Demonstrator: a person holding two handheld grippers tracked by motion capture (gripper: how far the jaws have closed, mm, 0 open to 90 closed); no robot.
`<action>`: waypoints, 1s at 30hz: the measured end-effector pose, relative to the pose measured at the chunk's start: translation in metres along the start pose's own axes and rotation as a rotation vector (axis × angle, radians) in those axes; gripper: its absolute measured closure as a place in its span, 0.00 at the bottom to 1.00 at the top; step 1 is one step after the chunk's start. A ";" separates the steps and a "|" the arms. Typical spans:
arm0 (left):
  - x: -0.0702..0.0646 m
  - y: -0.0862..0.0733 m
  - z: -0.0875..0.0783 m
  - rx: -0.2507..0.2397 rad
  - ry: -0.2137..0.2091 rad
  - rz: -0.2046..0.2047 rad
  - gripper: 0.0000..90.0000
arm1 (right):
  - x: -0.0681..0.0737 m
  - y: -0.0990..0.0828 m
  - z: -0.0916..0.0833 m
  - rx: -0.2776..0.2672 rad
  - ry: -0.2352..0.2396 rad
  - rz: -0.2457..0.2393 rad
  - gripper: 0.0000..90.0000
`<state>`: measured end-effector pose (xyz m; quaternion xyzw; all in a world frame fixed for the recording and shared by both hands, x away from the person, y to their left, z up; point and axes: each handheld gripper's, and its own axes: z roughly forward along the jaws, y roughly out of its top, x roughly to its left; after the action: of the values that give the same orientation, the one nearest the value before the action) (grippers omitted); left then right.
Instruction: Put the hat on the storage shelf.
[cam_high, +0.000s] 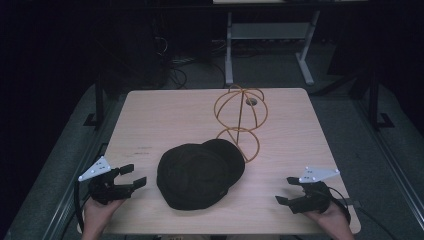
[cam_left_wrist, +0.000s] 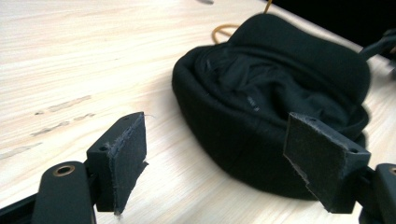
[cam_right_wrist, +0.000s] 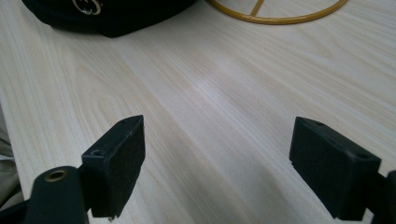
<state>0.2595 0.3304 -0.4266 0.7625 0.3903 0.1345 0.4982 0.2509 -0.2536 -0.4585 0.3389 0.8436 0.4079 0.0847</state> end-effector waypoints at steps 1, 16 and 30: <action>0.000 0.000 0.000 0.000 0.000 0.000 0.22 | 0.000 0.000 0.000 0.000 0.000 0.000 0.20; 0.002 0.001 -0.001 0.000 0.003 -0.003 0.22 | 0.017 0.028 -0.003 -0.021 0.022 -0.039 0.16; 0.000 0.004 0.002 0.001 -0.010 0.002 0.22 | 0.057 0.078 0.012 0.016 0.113 -0.211 0.19</action>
<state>0.2623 0.3287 -0.4242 0.7639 0.3869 0.1310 0.4995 0.2522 -0.1757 -0.4008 0.2256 0.8812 0.4083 0.0768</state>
